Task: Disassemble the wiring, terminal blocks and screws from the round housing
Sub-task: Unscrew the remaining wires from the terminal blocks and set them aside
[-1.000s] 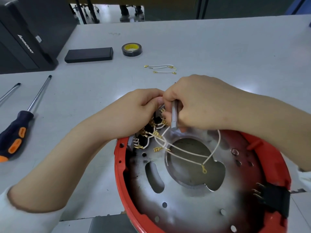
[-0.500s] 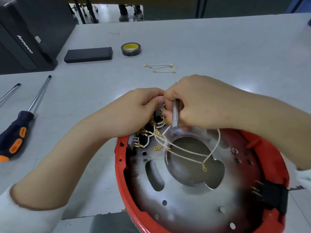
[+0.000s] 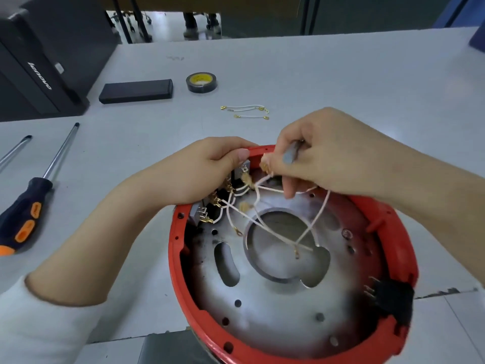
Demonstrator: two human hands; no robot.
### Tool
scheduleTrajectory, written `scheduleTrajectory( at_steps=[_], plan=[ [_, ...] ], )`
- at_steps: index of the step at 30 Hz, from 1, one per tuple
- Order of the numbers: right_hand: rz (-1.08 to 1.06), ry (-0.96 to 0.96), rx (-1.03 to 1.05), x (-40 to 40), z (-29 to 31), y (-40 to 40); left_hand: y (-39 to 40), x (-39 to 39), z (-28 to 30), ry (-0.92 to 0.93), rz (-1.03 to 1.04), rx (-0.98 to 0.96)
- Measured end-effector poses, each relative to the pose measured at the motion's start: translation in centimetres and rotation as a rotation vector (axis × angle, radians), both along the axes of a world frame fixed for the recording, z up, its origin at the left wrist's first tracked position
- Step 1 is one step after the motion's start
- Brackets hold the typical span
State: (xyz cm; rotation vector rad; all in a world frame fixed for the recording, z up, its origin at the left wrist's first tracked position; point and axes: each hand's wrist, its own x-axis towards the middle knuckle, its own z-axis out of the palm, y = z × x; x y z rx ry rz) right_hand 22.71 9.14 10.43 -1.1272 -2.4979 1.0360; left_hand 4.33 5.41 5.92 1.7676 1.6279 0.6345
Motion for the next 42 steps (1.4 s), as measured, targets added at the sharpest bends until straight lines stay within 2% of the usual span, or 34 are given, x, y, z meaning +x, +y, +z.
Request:
scheduleTrajectory(
  at_steps=[4,7,8,10,13,16,18,23,28,32,37,39,42],
  plan=[
    [-0.077,0.184,-0.175,0.0,1.1,-0.2,-0.4,0.4,0.4,-0.232,-0.001,0.005],
    [-0.124,0.325,-0.259,-0.3,1.6,-0.3,-1.1,0.1,0.9,-0.543,0.143,0.049],
    [-0.166,0.37,-0.271,-0.3,1.8,-0.1,-1.4,-0.1,1.2,-0.642,0.142,0.055],
    [-0.252,0.45,-0.287,-0.4,2.1,0.6,-2.0,-0.5,1.8,-0.726,0.104,0.044],
    [-0.368,0.524,-0.36,-1.1,2.3,1.7,-2.8,-0.2,3.0,-0.677,0.091,0.018],
    [-0.384,0.504,-0.33,-2.0,2.3,2.6,-2.4,0.6,4.4,-0.615,0.193,0.107],
    [-0.344,0.493,-0.345,-2.3,2.3,3.1,-1.6,0.4,5.0,-0.642,0.285,0.15],
    [-0.175,0.539,-0.591,-2.3,2.3,5.1,1.5,-0.7,4.5,-0.732,0.427,0.159],
    [-0.28,0.533,-0.688,-3.0,1.3,8.6,5.6,-1.5,3.0,-0.798,0.503,0.095],
    [-0.317,0.334,-0.631,-3.8,-0.3,11.6,8.7,-1.8,1.5,-0.7,0.508,0.045],
    [-0.369,0.21,-0.477,-5.4,-2.5,15.2,12.5,-2.7,-0.9,-0.502,0.57,-0.006],
    [-0.372,0.152,-0.377,-6.3,-3.3,16.5,14.0,-3.4,-2.0,-0.298,0.59,0.02],
    [-0.348,0.104,-0.23,-7.4,-4.3,17.9,15.7,-4.2,-3.2,0.131,0.575,0.078]
  ],
)
